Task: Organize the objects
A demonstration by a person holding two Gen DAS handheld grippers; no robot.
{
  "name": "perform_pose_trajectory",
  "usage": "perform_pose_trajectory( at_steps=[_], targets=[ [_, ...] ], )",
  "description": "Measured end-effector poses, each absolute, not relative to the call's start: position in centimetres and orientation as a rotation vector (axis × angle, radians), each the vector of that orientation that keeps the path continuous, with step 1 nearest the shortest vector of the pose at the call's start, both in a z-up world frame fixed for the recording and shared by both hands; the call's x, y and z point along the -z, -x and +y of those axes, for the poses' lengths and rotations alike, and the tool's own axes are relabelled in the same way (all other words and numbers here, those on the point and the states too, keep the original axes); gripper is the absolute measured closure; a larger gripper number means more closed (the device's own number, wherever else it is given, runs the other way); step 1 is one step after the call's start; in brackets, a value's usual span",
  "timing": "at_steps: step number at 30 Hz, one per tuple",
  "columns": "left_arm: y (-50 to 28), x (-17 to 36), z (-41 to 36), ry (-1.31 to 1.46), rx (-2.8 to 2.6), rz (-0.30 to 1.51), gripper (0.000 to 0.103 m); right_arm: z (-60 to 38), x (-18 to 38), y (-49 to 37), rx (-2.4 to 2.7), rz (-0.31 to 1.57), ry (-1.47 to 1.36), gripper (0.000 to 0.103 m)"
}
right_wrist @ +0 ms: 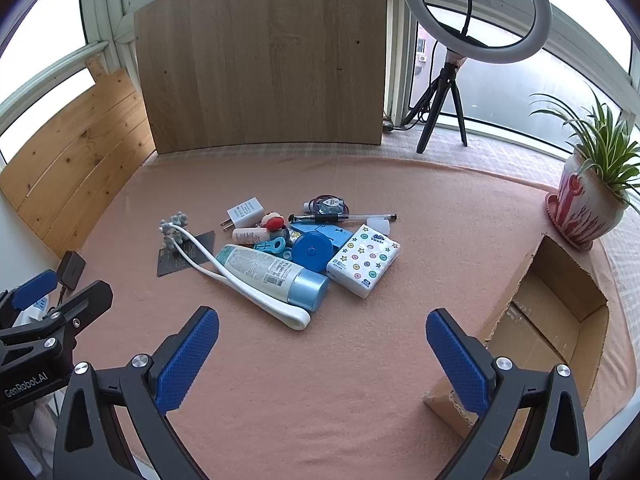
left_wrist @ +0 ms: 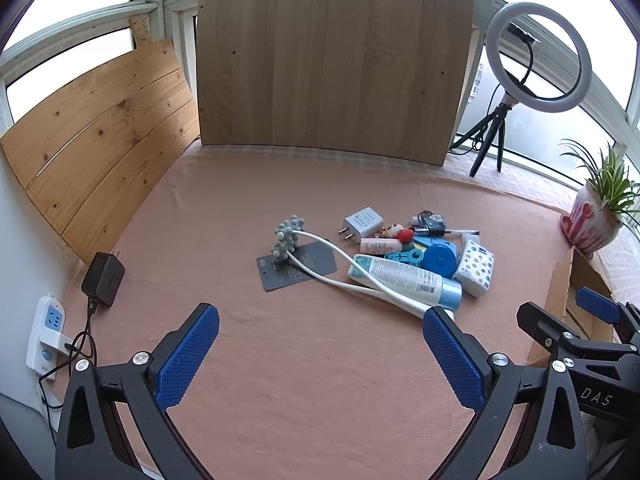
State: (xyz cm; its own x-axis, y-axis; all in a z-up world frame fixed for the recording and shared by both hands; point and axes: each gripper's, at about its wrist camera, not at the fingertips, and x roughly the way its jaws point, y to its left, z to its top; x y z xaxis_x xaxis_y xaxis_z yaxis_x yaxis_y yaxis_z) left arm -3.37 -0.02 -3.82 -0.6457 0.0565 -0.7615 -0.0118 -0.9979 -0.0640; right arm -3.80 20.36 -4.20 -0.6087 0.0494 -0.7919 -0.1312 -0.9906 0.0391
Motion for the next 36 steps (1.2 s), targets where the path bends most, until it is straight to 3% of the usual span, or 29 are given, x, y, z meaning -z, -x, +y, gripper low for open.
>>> perform_pose_trajectory(
  at_steps=[36],
  targets=[
    [8.2,6.4,-1.2,1.357,-2.782,-0.039,0.000,22.5,6.7,5.7,-2.673,0.193,1.400,0.001]
  ],
)
